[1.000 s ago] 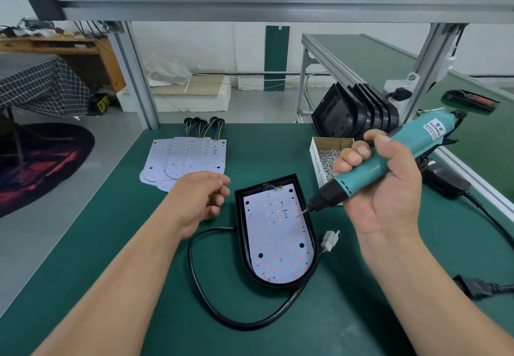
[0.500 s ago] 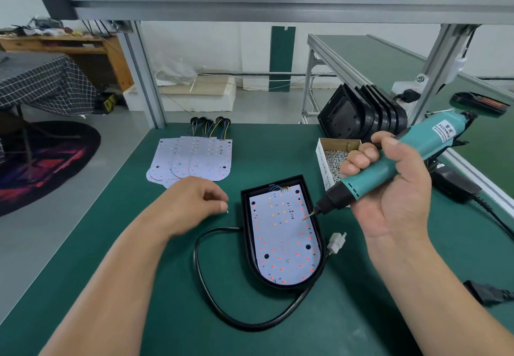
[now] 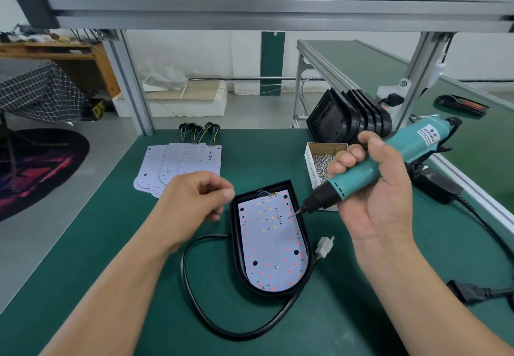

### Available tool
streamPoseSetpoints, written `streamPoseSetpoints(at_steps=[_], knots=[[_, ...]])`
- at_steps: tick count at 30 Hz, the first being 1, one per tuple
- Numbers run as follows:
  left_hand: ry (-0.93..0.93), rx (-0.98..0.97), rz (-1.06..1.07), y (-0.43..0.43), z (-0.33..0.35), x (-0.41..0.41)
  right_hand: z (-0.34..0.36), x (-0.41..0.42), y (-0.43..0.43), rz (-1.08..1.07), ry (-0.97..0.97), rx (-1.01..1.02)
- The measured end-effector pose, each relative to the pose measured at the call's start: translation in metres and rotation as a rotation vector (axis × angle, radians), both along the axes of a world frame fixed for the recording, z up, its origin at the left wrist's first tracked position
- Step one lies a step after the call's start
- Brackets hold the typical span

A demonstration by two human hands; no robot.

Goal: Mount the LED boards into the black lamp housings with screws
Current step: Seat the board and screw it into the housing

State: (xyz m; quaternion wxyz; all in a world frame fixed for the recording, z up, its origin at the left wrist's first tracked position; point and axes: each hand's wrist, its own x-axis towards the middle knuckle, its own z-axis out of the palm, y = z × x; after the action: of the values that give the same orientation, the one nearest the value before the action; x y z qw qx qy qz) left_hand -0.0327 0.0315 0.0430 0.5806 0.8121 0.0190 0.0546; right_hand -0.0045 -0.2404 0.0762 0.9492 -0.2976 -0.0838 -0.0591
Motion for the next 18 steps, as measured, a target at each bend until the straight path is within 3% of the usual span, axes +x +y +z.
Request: streamPoseSetpoints(at_steps=[2, 5, 18], knots=[[0.033, -0.365, -0.110, -0.022, 0.009, -0.009, 0.003, -0.001, -0.002, -0.008, 0.001, 0.045], [0.114, -0.559, -0.239, -0.048, 0.013, -0.023, 0.008, -0.002, -0.004, -0.008, -0.034, 0.107], [0.209, -0.615, -0.266, -0.078, 0.015, -0.038, 0.009, -0.008, 0.001, 0.002, -0.050, 0.080]])
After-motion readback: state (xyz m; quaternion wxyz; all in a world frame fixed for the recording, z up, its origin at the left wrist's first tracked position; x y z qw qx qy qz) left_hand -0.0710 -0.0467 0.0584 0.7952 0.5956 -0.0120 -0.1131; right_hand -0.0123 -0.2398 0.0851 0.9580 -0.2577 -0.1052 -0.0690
